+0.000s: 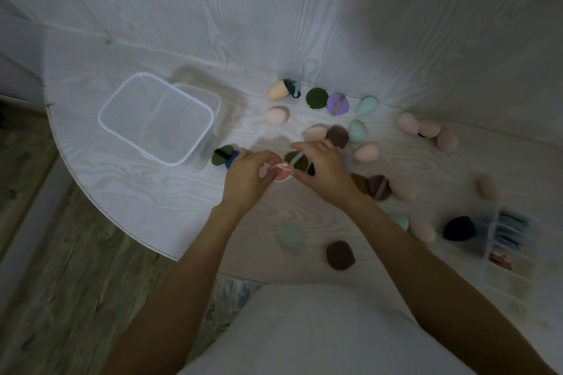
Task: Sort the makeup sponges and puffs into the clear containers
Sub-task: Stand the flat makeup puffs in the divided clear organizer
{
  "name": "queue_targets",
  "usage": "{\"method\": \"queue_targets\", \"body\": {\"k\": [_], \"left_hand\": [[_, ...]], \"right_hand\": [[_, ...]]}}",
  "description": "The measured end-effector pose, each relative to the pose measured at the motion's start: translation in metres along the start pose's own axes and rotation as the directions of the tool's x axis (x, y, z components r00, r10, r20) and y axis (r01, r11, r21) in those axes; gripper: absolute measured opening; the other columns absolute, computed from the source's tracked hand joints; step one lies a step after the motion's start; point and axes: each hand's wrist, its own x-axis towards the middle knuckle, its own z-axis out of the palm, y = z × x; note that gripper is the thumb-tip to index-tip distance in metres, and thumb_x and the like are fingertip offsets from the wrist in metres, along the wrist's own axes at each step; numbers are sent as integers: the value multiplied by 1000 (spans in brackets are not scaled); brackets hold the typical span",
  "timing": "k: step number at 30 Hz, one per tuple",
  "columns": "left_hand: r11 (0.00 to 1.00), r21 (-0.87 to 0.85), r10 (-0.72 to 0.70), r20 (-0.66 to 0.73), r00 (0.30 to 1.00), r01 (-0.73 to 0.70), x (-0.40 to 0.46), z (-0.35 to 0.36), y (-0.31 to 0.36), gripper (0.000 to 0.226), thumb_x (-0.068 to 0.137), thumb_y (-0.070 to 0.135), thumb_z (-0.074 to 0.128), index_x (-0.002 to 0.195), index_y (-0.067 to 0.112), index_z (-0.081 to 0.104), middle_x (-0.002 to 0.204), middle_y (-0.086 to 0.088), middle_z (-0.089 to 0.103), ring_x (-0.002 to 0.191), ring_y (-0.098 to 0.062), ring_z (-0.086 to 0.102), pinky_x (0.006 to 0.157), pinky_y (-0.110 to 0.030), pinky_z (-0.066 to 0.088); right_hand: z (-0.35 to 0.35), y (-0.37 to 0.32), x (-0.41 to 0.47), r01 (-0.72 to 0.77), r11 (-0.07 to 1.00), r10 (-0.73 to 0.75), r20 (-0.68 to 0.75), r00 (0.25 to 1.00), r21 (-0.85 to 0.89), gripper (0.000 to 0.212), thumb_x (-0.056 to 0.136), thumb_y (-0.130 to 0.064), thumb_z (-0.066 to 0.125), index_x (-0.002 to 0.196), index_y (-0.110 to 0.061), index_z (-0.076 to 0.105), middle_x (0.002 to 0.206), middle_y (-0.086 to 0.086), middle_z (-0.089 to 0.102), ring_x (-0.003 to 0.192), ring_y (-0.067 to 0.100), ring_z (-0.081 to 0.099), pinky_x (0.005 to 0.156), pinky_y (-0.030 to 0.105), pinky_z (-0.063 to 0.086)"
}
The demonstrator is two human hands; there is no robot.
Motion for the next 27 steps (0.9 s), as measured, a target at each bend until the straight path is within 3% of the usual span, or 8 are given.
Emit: {"method": "queue_targets", "body": {"k": [2,5,7,9,14,17,22,27], "left_hand": [[982,-186,30,-14,999,-32,-5,-3,25,13,82,20,71,94,22,69,90,13,68,78,-14,57,68,-25,44],[938,-328,104,-40,994,-111,-15,8,69,15,80,23,70,95,20,69,88,15,64,76,-6,57,67,-18,43],[919,-359,160,-31,987,-160,-21,30,99,20,81,24,68,99,16,68,87,16,61,76,0,54,69,-13,42],[913,-358,212,5,977,-196,-28,55,126,27,83,29,63,105,13,66,91,9,63,80,0,53,72,-11,42],[888,-212,452,247,857,-407,-44,128,196,35,83,39,51,106,17,65,100,2,66,92,-16,58,83,-24,44],[813,-94,570,329,753,-574,-51,166,237,35,82,39,49,104,17,66,96,0,67,88,-22,58,80,-33,47],[659,109,674,352,649,-744,-55,215,290,32,66,28,77,94,14,69,84,-4,68,80,-27,60,70,-31,34],[569,251,699,354,621,-783,-54,232,305,23,66,30,73,81,13,68,76,-3,68,75,-27,60,69,-30,28]], "right_hand": [[-20,-4,-18,37,994,-25,-113,993,104,27,79,-24,69,104,-14,63,94,1,68,90,21,56,75,35,43],[-47,4,-59,5,993,31,-312,950,114,8,79,-19,70,80,-13,65,71,-6,62,69,5,46,63,25,32],[-64,19,-99,-96,993,114,-414,903,65,11,81,-24,67,77,-14,64,69,-6,58,67,8,42,63,23,31],[-78,39,-140,-202,977,209,-441,873,62,18,83,-31,60,84,-14,64,78,-3,63,72,13,49,68,26,39],[-115,93,-239,-429,891,434,-558,708,148,38,86,-41,50,98,-8,64,88,-1,61,78,14,55,71,21,39],[-137,125,-283,-523,848,460,-614,641,90,26,89,-32,57,94,-9,66,88,4,63,79,20,58,69,22,39],[-158,169,-319,-546,838,440,-621,649,24,12,85,-16,58,91,-12,68,90,8,65,82,27,58,74,34,45],[-160,194,-319,-501,866,413,-569,711,2,12,85,-19,58,90,-14,68,88,5,65,81,25,57,73,34,45]]}}
